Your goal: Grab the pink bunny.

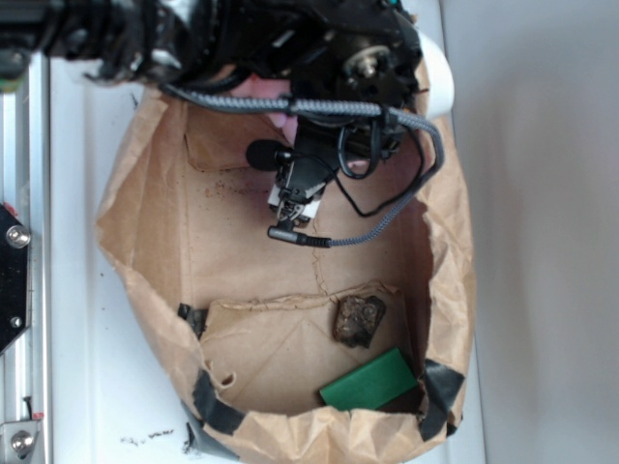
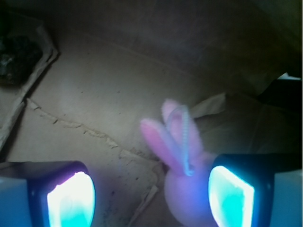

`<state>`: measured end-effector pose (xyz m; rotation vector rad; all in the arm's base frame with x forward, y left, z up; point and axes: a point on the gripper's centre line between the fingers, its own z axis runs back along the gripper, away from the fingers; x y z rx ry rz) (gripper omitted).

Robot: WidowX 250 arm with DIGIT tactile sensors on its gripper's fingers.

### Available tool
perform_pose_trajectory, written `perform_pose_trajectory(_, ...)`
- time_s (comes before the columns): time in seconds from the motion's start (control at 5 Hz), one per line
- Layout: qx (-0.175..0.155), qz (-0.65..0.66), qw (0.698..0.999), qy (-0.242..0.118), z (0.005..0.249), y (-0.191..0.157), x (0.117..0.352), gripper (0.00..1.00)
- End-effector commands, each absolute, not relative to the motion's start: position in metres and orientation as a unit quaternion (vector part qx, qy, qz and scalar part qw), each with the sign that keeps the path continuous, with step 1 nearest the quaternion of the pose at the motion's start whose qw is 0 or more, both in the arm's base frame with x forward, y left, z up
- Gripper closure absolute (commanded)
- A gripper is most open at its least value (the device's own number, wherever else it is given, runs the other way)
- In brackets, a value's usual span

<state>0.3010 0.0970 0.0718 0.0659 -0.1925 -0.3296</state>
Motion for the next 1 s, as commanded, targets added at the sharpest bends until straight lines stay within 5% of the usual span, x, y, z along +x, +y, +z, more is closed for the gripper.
perform_pose_trajectory(0.0,0.085,-0.144,0.978,-0.123,0.076,0.110,0.317,0.00)
perform_pose_trajectory(0.8,0.171,-0.174,0.965,-0.100,0.034,0.106,0.312,0.00)
